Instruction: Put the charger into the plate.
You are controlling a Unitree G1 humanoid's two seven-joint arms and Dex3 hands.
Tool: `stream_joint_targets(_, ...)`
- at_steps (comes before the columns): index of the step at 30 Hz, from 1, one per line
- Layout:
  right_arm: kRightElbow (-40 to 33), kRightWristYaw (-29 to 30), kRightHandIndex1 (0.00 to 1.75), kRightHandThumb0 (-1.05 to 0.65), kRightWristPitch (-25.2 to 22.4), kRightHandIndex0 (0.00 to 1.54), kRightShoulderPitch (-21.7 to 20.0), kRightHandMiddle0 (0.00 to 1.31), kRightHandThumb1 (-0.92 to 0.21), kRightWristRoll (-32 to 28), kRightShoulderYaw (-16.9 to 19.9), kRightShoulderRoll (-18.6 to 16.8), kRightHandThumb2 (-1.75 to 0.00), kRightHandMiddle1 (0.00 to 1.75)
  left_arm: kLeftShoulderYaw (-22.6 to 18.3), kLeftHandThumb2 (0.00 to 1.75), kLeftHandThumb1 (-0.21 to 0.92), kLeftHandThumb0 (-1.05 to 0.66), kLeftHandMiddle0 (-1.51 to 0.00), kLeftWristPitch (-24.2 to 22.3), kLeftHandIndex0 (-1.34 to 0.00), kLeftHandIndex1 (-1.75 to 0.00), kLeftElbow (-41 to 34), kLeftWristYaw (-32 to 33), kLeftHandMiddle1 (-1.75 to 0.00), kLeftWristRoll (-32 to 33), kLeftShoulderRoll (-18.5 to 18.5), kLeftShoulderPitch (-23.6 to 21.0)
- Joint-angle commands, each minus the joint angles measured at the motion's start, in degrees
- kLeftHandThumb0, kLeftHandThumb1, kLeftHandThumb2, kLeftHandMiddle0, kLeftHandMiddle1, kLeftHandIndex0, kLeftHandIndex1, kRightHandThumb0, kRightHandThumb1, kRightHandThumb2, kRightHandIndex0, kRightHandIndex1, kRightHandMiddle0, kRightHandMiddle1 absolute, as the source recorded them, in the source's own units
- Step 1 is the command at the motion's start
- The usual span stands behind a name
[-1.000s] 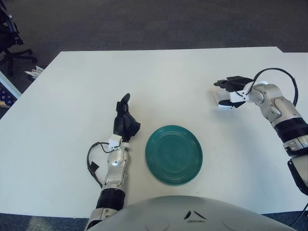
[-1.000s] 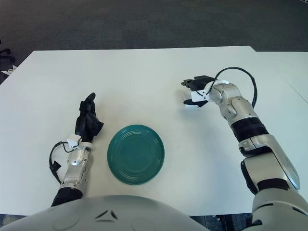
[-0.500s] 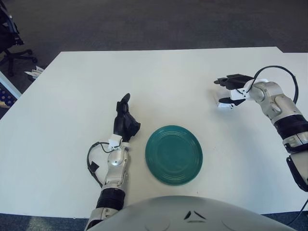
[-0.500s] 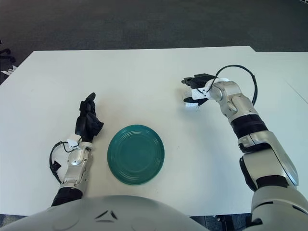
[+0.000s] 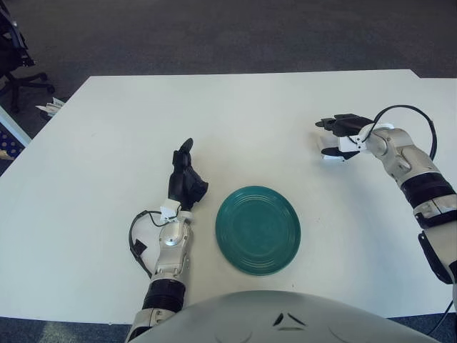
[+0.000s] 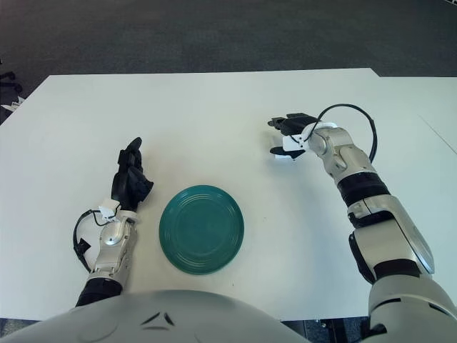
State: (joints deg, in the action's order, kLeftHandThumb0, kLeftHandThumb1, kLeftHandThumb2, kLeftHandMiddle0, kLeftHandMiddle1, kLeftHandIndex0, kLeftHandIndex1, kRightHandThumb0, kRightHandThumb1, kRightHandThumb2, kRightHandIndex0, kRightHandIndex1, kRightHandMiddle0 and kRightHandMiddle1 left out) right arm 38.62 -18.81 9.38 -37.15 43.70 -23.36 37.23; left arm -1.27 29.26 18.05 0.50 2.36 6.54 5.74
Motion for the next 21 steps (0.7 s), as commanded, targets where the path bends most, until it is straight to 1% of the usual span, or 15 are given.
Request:
stream_joint_targets(1, 1.01, 1.62, 0.01, -1.05, 0.23, 0.07, 0.42, 0.00, -0.92, -0.66, -0.15, -0.73, -0.80, 0.32, -0.48, 1.12, 0.92, -1.05, -0.04, -2.32, 0.00, -0.50, 2.81, -0.58, 0.00, 1.12, -0.08, 4.59)
stream_joint_targets(13, 3.96, 4.87, 0.01, -1.05, 0.08, 0.10, 1.05, 0.00, -0.92, -0.67, -0.99, -2.54, -0.80, 0.38, -0.52, 1.12, 0.92, -1.05, -0.05, -2.89, 0.00, -0.53, 2.32, -0.33, 0.00, 1.17, -0.03, 4.71)
stream_joint_targets(21, 4.22, 5.55, 0.01, -1.05, -0.65, 0.12, 2.11, 0.00, -0.92, -0.81, -1.07, -3.16, -0.80, 0.41, -0.47, 1.13, 0.92, -1.05, -0.03, -2.83, 0.00, -0.48, 2.20, -0.44, 0.00, 1.16, -0.08, 4.79)
